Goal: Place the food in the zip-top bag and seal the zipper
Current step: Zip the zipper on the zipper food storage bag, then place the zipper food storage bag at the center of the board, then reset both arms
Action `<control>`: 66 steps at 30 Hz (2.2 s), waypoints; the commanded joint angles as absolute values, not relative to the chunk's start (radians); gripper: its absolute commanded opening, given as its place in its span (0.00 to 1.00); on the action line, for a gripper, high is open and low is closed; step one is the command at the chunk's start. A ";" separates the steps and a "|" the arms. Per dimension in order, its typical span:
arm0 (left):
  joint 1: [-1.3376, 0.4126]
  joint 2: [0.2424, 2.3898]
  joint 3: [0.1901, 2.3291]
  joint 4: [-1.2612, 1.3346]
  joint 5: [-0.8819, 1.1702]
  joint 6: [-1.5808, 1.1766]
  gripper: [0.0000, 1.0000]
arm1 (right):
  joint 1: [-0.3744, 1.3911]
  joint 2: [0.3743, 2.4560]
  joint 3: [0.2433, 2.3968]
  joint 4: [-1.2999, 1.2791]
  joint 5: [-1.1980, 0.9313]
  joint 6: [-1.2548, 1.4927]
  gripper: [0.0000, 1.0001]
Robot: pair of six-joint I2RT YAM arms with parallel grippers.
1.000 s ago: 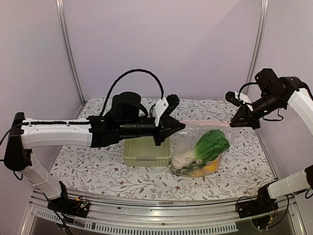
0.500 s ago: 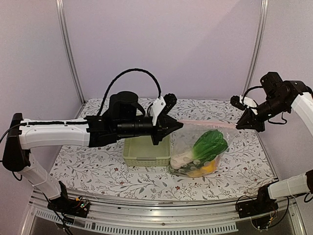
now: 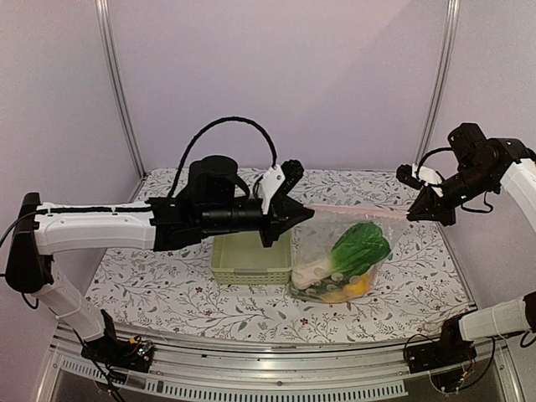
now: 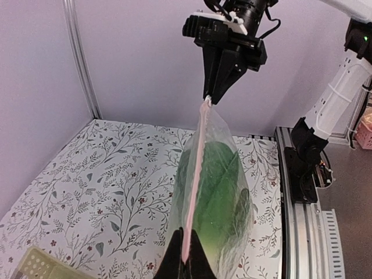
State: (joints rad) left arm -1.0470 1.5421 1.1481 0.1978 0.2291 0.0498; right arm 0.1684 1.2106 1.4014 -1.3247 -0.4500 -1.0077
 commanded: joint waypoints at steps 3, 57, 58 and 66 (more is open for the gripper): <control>-0.952 1.671 1.268 0.272 0.289 0.105 0.00 | 0.114 1.260 1.479 -1.292 -0.423 -1.026 0.00; -0.596 1.205 1.113 -0.197 -0.346 -0.237 1.00 | 0.125 0.980 1.081 -0.321 -0.119 0.051 0.99; -0.579 1.187 1.100 -0.181 -0.343 -0.216 1.00 | 0.124 0.988 1.077 -0.309 -0.078 0.053 0.99; -0.547 1.039 0.848 0.085 -0.378 -0.110 1.00 | 0.123 0.943 0.961 -0.202 -0.140 0.011 0.99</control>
